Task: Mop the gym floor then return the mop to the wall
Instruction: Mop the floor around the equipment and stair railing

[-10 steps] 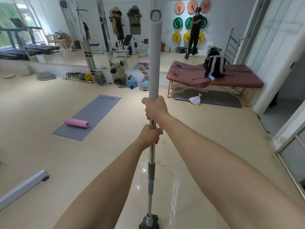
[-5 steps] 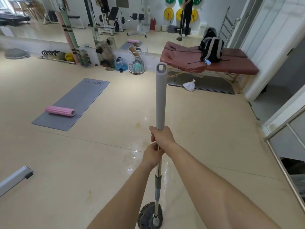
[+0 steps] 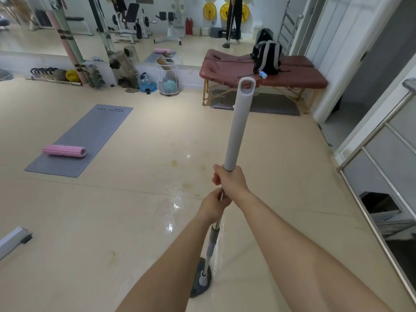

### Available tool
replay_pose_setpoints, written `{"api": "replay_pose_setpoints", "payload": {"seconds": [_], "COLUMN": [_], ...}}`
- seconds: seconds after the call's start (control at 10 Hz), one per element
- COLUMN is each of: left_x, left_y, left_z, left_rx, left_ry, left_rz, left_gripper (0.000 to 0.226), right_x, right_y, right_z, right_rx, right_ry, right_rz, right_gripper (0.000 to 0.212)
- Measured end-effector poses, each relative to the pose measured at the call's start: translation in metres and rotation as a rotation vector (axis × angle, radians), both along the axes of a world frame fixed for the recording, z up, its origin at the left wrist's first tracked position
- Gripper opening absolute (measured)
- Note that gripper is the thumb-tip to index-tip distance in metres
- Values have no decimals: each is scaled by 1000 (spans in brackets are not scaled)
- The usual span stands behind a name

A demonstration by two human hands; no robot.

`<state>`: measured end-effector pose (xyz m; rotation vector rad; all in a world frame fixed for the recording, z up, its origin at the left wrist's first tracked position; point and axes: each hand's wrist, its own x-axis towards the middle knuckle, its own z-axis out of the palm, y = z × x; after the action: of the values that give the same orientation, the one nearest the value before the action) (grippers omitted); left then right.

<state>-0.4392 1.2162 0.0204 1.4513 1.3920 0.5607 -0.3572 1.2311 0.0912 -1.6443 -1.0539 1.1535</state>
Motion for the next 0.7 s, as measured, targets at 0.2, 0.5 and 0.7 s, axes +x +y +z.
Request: {"api": "replay_pose_setpoints", "payload": {"seconds": [0.2, 0.5, 0.7], "left_x": [82, 220, 245], "left_y": [-81, -182, -240], "left_z": [-7, -43, -33], "left_rx": [19, -149, -114], "left_ry": [80, 138, 159], "left_rz": [-87, -310, -371], "left_gripper": [9, 41, 46], "right_x": [95, 205, 253], "right_y": [-100, -245, -260], "right_z": [1, -6, -16], "right_rx": [-145, -515, -98], "right_ry": [-324, -651, -1445], "right_rz": [-86, 401, 482], "right_gripper": [42, 38, 22]}}
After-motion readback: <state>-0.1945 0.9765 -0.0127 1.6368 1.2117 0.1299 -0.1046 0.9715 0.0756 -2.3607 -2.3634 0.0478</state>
